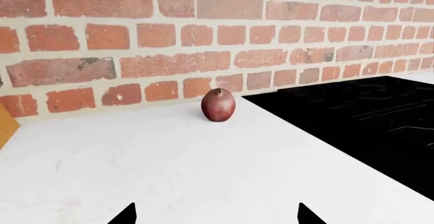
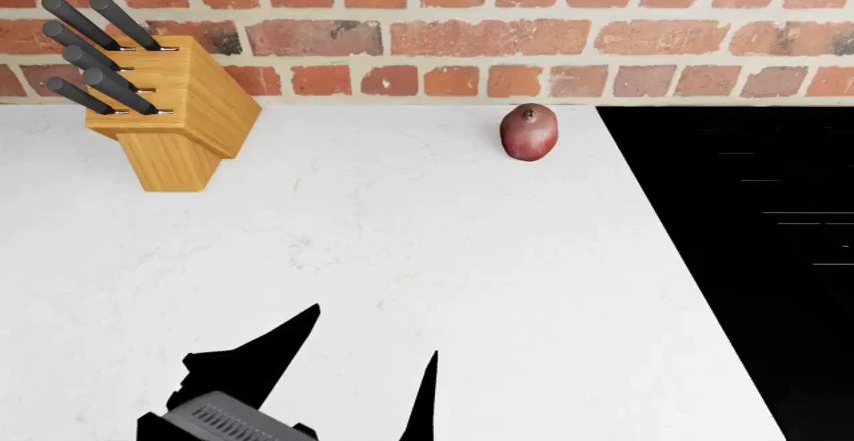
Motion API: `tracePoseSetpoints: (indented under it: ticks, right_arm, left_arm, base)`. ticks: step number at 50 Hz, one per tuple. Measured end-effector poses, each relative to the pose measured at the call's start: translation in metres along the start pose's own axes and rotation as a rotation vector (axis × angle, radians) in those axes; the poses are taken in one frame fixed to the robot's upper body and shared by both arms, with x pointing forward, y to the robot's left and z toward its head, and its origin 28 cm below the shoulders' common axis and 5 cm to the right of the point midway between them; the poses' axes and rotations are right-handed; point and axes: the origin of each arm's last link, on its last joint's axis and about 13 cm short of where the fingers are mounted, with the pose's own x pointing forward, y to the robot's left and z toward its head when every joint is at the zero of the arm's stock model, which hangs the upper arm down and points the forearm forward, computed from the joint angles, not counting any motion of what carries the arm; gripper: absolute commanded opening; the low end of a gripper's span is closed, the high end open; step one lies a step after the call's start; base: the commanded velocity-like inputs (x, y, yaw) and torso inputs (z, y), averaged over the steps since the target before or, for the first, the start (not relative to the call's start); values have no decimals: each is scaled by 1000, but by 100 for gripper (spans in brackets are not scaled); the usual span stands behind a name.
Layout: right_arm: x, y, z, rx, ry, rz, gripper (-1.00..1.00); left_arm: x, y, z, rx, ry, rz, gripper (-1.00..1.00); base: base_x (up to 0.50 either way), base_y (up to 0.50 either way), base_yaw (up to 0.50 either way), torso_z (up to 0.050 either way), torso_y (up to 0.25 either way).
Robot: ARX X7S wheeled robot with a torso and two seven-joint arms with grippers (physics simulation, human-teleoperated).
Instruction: Pick the yogurt and jello cup from the counter and place them in the cabinets closest to them.
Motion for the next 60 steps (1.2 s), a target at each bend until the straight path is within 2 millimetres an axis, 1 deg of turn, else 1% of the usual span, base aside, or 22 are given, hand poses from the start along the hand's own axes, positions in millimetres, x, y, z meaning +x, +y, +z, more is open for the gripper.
tracePoseSetpoints:
  ticks: [14, 32, 44, 49, 60]
  right_arm:
    - [-13, 3, -1, 2, 21, 3, 100]
    - [-38, 8, -2, 14, 54, 45, 100]
    - [-54, 10, -7, 24, 46, 42, 100]
    - [-65, 9, -8, 42, 34, 40, 100]
    - [-95, 5, -12, 85, 4, 48, 100]
  left_arm:
    - [0, 0, 0, -1, -3, -3, 100]
    - [-3, -3, 2, 3, -13, -11, 100]
    - [-5, -5, 2, 6, -18, -14, 100]
    - [-5, -5, 2, 7, -20, -15, 100]
    - [-5, -6, 1, 7, -21, -18, 100]
  base:
    - [0, 0, 0, 0, 0]
    - [0, 0, 0, 0, 0]
    - [0, 0, 0, 0, 0]
    - [0, 0, 0, 0, 0]
    - [0, 0, 0, 0, 0]
